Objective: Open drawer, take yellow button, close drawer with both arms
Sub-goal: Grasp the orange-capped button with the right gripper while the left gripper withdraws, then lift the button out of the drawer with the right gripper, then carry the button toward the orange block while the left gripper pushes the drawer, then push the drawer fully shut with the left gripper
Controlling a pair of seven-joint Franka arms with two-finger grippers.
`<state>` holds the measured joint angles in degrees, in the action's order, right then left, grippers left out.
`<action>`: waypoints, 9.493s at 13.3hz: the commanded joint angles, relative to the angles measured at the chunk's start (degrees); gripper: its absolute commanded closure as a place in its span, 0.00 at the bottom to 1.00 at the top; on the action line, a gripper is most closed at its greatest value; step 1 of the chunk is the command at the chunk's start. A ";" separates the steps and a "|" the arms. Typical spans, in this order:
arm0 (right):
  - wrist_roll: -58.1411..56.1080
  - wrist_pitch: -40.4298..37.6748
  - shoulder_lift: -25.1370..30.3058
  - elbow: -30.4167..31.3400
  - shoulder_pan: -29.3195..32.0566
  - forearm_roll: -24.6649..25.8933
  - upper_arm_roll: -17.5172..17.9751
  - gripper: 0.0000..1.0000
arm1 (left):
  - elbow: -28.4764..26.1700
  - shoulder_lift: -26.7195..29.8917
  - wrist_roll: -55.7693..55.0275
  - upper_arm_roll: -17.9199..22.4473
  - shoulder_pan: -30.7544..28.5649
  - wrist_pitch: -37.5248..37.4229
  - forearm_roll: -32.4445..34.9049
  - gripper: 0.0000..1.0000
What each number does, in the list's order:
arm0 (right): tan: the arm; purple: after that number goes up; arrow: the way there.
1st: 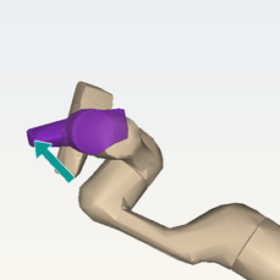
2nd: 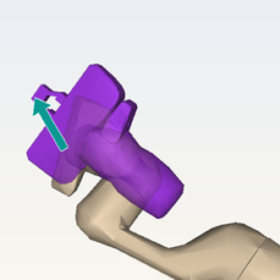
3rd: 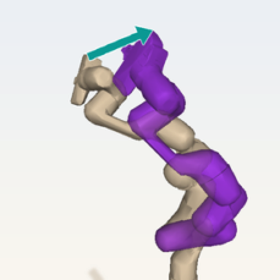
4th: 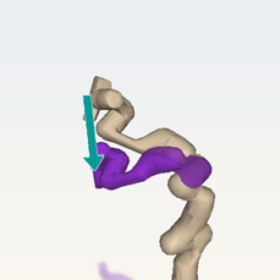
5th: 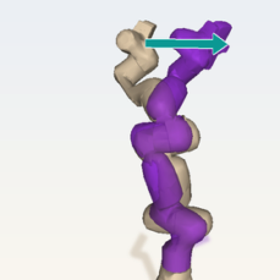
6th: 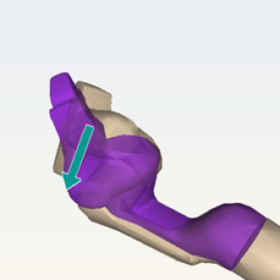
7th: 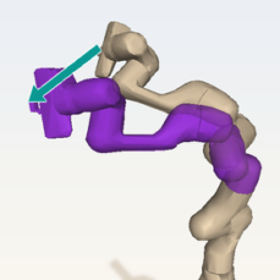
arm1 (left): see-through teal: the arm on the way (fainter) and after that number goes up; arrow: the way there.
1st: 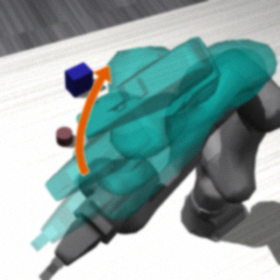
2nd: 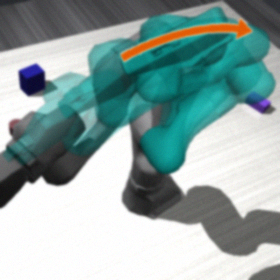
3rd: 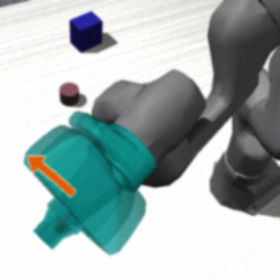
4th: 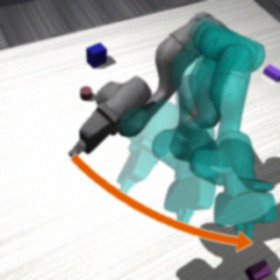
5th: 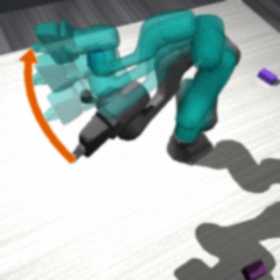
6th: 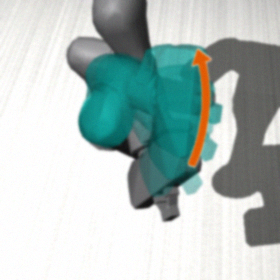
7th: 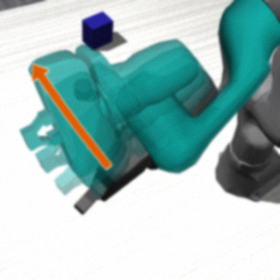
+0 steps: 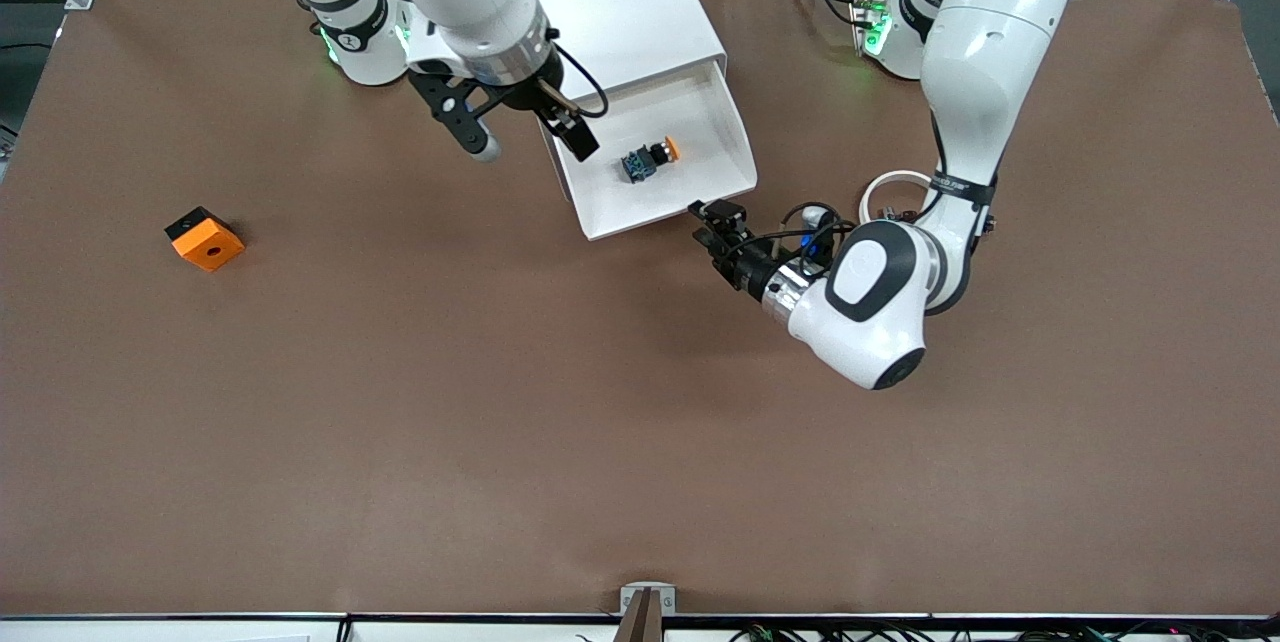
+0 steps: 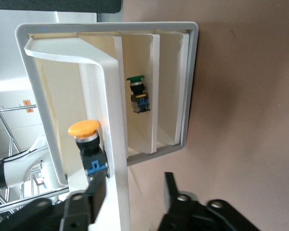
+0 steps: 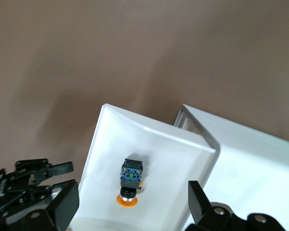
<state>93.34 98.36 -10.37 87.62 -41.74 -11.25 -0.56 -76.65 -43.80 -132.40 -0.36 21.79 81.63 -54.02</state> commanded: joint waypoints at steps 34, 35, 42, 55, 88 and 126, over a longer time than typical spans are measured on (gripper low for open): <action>14.50 5.79 -16.70 -4.13 -11.26 10.28 -0.32 0.55 | -5.57 24.09 102.15 17.23 3.96 9.22 47.16 0.00; 14.50 5.88 -16.70 -4.13 -11.26 10.28 -0.32 0.62 | -9.70 26.55 103.38 17.23 3.96 12.81 47.16 0.00; 14.33 5.62 -16.52 -4.74 -11.09 10.54 -0.41 0.73 | -13.70 27.71 104.10 16.88 4.04 17.68 47.08 0.00; -31.94 -19.42 -8.26 -17.31 10.52 7.12 -0.85 0.73 | -13.35 19.90 91.28 16.79 13.09 30.41 46.28 0.00; -105.21 36.88 -16.17 18.36 48.06 15.64 -0.94 0.67 | -17.91 17.42 83.97 2.74 19.25 33.34 39.08 0.00; -99.32 39.57 -15.48 23.31 50.88 15.03 -0.32 0.00 | -5.08 14.52 70.26 -12.39 -10.09 28.23 65.52 0.00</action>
<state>-6.96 143.52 -29.68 111.76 9.43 3.41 -1.70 -81.73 -31.00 -62.02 -12.09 13.71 110.27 9.46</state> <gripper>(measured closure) 0.000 0.000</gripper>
